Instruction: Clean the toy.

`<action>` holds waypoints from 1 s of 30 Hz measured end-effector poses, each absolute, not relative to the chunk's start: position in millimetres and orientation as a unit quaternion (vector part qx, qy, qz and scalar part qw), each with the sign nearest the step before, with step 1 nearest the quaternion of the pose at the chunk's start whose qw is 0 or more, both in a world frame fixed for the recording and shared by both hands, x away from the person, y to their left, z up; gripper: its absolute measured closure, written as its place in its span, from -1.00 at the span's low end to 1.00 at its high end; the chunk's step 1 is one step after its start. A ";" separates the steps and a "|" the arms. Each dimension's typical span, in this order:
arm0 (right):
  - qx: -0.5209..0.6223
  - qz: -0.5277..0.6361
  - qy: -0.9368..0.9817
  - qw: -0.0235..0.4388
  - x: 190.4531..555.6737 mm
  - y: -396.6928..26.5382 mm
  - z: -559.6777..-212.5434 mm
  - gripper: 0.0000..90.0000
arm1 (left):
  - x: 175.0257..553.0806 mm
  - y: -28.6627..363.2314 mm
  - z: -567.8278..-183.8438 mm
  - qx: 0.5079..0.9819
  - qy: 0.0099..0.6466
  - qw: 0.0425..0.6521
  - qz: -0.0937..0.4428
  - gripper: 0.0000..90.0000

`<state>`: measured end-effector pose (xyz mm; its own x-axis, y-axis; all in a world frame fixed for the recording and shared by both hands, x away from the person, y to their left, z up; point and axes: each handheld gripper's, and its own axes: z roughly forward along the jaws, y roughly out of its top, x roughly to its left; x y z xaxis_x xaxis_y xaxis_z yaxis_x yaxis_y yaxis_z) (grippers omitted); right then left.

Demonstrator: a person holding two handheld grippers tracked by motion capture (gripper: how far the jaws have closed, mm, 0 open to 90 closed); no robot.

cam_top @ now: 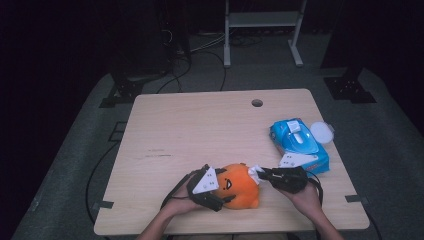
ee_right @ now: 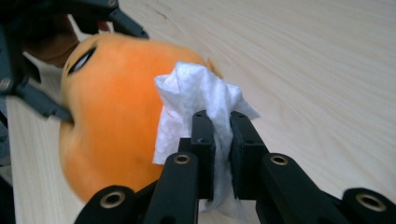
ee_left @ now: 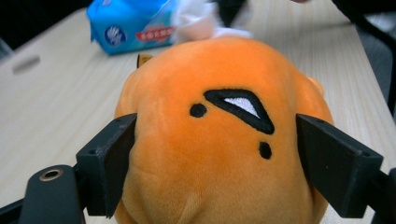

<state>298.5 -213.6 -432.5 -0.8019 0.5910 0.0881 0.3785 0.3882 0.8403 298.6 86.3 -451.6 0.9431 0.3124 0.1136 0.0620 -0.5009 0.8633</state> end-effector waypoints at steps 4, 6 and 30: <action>0.279 0.477 0.828 0.098 289.2 -207.8 -433.2 0.80 | 315.7 97.8 -454.3 0.842 0.189 0.499 0.078 -0.58; 0.260 0.485 0.830 0.093 283.3 -201.5 -429.0 0.80 | 317.8 99.1 -454.8 0.838 0.204 0.501 0.075 -0.58; 0.255 0.495 0.828 0.066 318.1 -182.1 -425.7 0.69 | 306.9 82.9 -449.0 0.864 0.147 0.470 0.106 -0.66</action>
